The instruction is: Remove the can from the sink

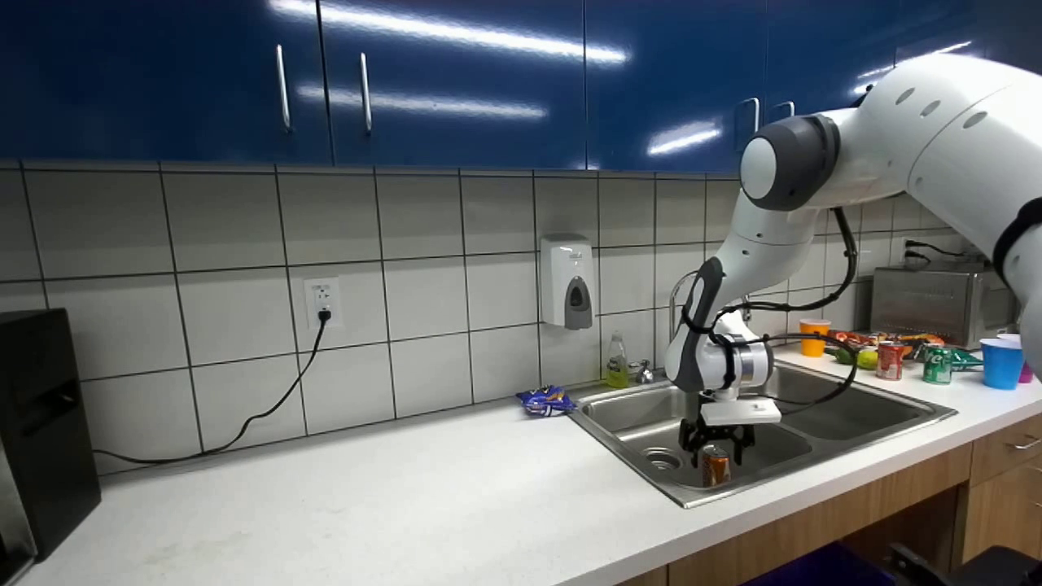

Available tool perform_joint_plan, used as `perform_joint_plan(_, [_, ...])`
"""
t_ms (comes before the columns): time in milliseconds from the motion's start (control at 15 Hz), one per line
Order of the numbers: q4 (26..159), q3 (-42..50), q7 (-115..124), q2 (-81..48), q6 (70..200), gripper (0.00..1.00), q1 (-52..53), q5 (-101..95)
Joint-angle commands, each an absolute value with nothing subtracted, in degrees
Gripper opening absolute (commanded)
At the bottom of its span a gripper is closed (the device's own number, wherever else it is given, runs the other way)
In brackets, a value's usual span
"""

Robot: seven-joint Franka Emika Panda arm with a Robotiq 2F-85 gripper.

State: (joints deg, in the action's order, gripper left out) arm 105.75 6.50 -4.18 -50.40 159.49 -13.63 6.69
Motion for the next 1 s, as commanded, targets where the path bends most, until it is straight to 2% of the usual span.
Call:
perform_joint_plan(0, [103.5,6.4,-3.5,-52.1,160.2,1.0,-13.7,5.4])
perform_joint_plan(533, [100.8,6.5,-3.3,-53.8,160.2,1.0,-13.7,5.4])
perform_joint_plan(600, [100.6,6.4,-3.4,-53.9,160.1,0.75,-13.7,5.4])
perform_joint_plan(667, [100.4,6.4,-3.4,-54.0,160.0,0.74,-13.7,5.4])
perform_joint_plan(933, [100.0,6.3,-3.4,-54.1,160.0,0.42,-13.7,5.4])
